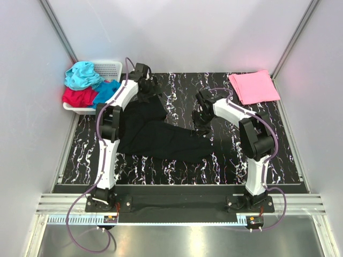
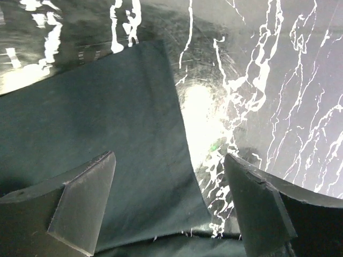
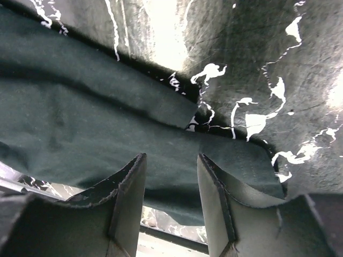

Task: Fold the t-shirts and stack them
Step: Flatten the tshirt out

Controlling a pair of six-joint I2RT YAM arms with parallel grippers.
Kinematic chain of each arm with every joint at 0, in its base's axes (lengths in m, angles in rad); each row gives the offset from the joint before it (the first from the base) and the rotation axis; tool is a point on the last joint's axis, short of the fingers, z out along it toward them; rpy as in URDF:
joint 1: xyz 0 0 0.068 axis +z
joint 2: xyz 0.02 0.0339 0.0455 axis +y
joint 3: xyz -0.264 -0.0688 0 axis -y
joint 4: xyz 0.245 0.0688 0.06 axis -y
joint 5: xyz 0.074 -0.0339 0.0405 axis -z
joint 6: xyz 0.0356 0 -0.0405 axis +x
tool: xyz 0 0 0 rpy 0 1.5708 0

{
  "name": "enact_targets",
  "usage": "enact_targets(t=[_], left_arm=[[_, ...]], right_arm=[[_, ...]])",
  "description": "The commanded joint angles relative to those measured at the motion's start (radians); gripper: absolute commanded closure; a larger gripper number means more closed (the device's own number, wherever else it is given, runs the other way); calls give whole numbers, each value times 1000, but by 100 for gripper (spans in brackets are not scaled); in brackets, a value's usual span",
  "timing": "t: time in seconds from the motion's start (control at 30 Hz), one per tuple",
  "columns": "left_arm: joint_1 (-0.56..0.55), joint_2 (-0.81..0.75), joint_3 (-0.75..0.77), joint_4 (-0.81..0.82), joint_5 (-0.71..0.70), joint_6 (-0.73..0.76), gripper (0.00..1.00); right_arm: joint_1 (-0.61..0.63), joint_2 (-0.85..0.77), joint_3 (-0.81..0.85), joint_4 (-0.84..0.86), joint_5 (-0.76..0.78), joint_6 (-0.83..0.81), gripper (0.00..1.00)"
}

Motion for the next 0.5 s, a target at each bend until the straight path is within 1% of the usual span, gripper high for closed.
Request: enact_targets(t=[0.0,0.1,0.2,0.23,0.3,0.33,0.37,0.47], left_arm=[[6,2,-42,151,77,-22,11],[6,20,-28,156,41,-44,11],[6,21,-36,145,-43,-74,13],[6,18,-39,132,-114,-91,14],[6,20,-42,115,-149,-120,14],[5,21,-42,107,-199,-136,14],[5,26,-39,92,-213,-142,14],[-1,40,-30,55,-272,-157,15]], right_arm=[[11,-82,1,-3,-22,5,50],[11,-123,0,-20,-59,6,50],[9,-172,-15,-35,-93,17,50],[9,-186,-25,-38,-99,19,50],[9,-223,-29,-40,-116,20,50],[9,-235,-32,-43,-117,22,50],[11,-252,-32,-43,-119,22,49],[11,-264,-31,-48,-111,25,49]])
